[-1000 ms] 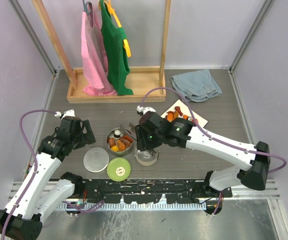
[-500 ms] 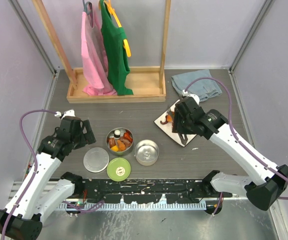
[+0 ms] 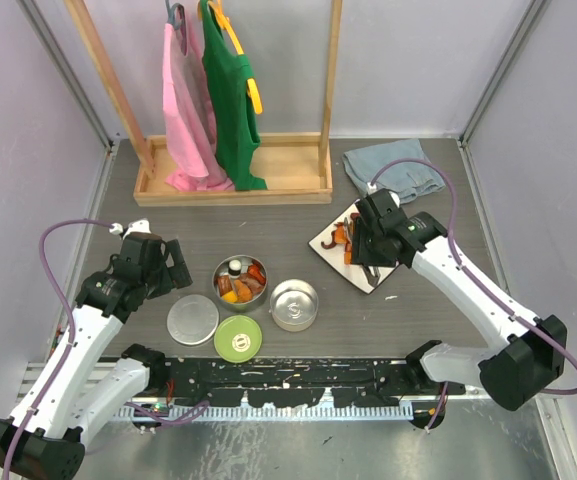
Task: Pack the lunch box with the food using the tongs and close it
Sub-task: Place the fake food in the packing box, then pick up the fake food from the plate.
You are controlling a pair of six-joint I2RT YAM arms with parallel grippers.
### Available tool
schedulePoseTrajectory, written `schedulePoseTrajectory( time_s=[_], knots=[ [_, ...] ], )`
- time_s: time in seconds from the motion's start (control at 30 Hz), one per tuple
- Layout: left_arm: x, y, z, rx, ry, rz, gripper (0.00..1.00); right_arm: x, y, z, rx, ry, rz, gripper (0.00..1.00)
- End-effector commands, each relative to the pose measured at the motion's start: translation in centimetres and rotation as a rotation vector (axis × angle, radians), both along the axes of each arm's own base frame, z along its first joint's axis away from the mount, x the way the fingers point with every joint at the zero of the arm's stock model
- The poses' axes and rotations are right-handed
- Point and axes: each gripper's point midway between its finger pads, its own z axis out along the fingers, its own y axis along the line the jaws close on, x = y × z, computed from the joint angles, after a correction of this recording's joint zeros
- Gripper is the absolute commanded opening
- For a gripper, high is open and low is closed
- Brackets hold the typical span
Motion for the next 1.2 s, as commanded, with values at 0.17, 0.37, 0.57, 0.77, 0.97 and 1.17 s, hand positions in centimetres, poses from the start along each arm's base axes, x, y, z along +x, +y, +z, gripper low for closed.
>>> schedulePoseTrajectory(
  time_s=[0.17,0.37,0.57,0.77,0.97,1.17],
  knots=[
    [1.0,-0.2,1.3,-0.013,-0.057,0.004,0.98,1.7,1.6,-0.7,0.111,-0.025,0.048,0.5],
    [1.0,-0.1,1.2,-0.01,-0.054,0.005,0.98,1.9,1.9,0.3,0.13,-0.042,0.052,0.51],
    [1.1,-0.1,1.2,-0.01,-0.056,0.006,0.98,1.7,2.1,0.9,0.136,-0.029,0.064,0.49],
    [1.0,-0.1,1.1,-0.008,-0.05,0.005,0.98,2.0,2.5,1.1,0.086,-0.031,0.086,0.47],
    [1.0,-0.1,1.2,-0.007,-0.05,0.005,0.98,2.2,2.9,0.2,-0.025,-0.009,0.094,0.49],
    [1.0,-0.1,1.1,-0.006,-0.052,0.007,0.98,2.4,1.6,-0.9,-0.139,0.021,0.081,0.51]
  ],
)
